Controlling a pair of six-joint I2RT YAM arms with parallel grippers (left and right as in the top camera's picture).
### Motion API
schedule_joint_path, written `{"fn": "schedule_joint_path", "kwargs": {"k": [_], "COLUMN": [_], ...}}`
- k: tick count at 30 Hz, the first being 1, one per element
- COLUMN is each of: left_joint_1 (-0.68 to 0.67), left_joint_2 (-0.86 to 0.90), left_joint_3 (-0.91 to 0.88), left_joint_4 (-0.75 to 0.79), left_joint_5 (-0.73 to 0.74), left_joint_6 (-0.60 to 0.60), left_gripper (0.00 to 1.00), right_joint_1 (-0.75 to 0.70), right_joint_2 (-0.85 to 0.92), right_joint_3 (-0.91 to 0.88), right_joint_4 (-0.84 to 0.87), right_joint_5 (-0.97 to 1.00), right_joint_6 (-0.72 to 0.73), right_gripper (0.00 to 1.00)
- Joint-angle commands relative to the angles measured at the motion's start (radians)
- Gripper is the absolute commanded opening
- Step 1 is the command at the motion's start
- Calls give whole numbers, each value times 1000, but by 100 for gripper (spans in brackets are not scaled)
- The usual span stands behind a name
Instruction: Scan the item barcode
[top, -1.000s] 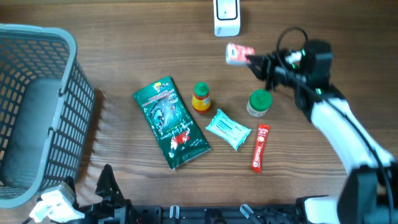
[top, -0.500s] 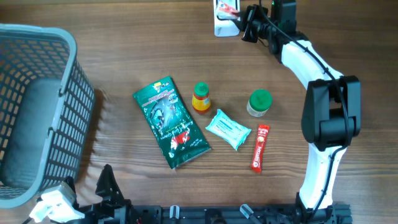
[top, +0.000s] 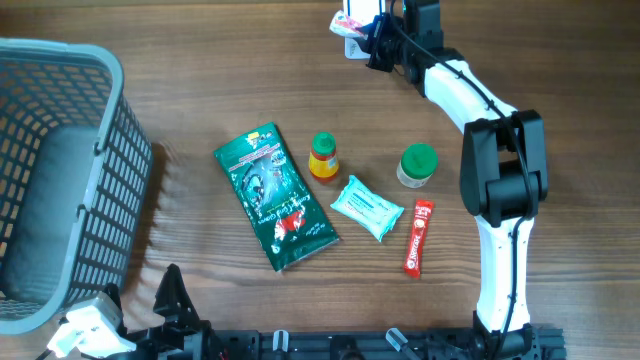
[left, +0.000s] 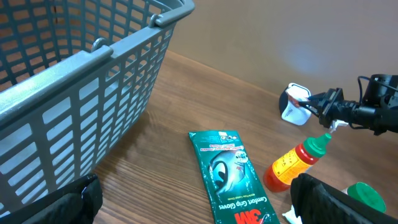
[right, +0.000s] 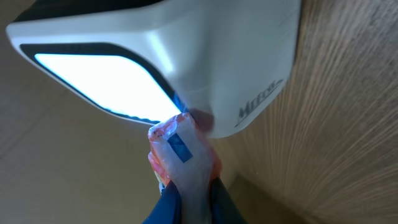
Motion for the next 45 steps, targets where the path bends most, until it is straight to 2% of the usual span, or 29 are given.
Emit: {"fn": "schedule_joint_path", "kwargs": {"k": [1, 7, 10, 13, 15, 17, 19, 22, 25, 32, 36, 38, 39, 40, 42, 45], "left_joint_1": [7, 7, 7, 7, 7, 7, 7, 7, 7, 7, 7, 7, 7, 7, 7, 7], "left_joint_2": [-3, -3, -3, -3, -3, -3, -3, -3, -3, -3, -3, -3, -3, -3, -3, -3], "left_joint_3": [-3, -3, -3, -3, -3, -3, -3, -3, -3, -3, -3, -3, -3, -3, -3, -3], "left_joint_4": [1, 1, 1, 1, 1, 1, 1, 1, 1, 1, 1, 1, 1, 1, 1, 1], "left_joint_5": [-2, -2, -2, -2, -2, -2, -2, -2, -2, -2, -2, -2, -2, -2, -2, -2], "left_joint_6": [-6, -6, -6, -6, -6, -6, -6, -6, -6, -6, -6, -6, -6, -6, -6, -6], "left_gripper": [100, 100, 100, 100, 100, 100, 100, 100, 100, 100, 100, 100, 100, 100, 100, 100], "right_joint_1": [-3, -58, -82, -127, -194, -255, -346, -514, -700, -933, -992, -1011, -1030, -1036, -1037, -1035], "right_joint_2": [13, 13, 7, -61, -165, -228, -271, -277, -277, -271, -263, -264, -264, -264, -264, -264], "right_joint_3": [64, 116, 125, 153, 153, 153, 153, 152, 152, 48, 35, 35, 35, 35, 35, 35], "right_joint_4": [2, -105, -147, -322, -504, -619, -740, -878, -992, -953, -949, -946, -914, -886, -824, -827], "right_joint_5": [16, 21, 16, 106, 260, 372, 454, 463, 615, 1088, 1151, 1213, 1236, 1234, 1229, 1191], "right_joint_6": [3, -24, -245, -471, -587, -644, -656, -687, -709, -729, -730, -734, -826, -887, -1034, -1070], "right_gripper": [4, 5, 5, 5, 5, 5, 5, 5, 5, 7, 17, 18, 15, 19, 36, 49]}}
